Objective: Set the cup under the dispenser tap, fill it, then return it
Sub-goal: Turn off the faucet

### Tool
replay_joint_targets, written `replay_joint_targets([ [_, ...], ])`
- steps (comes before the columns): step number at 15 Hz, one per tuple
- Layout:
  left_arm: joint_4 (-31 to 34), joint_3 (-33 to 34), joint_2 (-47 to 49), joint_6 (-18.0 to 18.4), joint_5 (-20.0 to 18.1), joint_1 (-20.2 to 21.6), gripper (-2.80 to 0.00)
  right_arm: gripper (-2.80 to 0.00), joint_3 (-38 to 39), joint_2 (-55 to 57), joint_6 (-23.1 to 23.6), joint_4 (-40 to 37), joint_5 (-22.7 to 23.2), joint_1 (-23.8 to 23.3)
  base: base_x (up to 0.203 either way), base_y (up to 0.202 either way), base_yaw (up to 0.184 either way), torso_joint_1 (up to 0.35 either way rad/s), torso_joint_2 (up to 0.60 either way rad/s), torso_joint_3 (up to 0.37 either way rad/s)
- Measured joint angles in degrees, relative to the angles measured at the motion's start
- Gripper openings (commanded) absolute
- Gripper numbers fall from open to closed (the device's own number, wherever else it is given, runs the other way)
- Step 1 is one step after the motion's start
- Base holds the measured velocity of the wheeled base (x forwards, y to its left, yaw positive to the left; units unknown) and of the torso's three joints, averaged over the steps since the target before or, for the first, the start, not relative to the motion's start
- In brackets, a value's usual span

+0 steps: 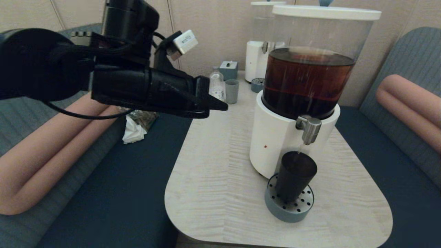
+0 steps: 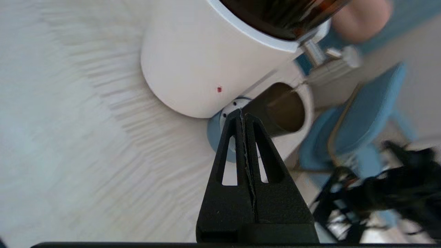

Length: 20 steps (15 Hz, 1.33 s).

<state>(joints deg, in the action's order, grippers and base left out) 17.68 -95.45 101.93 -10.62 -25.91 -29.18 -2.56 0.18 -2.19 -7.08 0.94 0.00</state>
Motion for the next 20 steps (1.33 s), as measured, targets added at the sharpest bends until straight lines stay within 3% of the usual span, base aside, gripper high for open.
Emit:
replay_joint_targets([
  [3, 8.5, -10.8, 6.7, 6.4, 3.5, -4.2, -2.80, -2.80, 0.0, 0.0, 0.0, 0.0, 0.0, 0.0, 0.000, 0.000, 0.000, 0.000, 0.00, 0.000],
  [6, 11.1, -14.7, 11.2, 11.3, 4.8, -7.6, -2.80, -2.80, 0.0, 0.0, 0.0, 0.0, 0.0, 0.0, 0.000, 0.000, 0.000, 0.000, 0.00, 0.000],
  [15, 5.4, -15.3, 13.8, 11.1, 4.7, -14.8, -2.80, -2.80, 0.0, 0.0, 0.0, 0.0, 0.0, 0.0, 0.000, 0.000, 0.000, 0.000, 0.00, 0.000],
  [20, 1.9, -15.3, 13.9, 11.1, 6.2, -16.4, -2.80, -2.80, 0.0, 0.0, 0.0, 0.0, 0.0, 0.0, 0.000, 0.000, 0.000, 0.000, 0.00, 0.000],
])
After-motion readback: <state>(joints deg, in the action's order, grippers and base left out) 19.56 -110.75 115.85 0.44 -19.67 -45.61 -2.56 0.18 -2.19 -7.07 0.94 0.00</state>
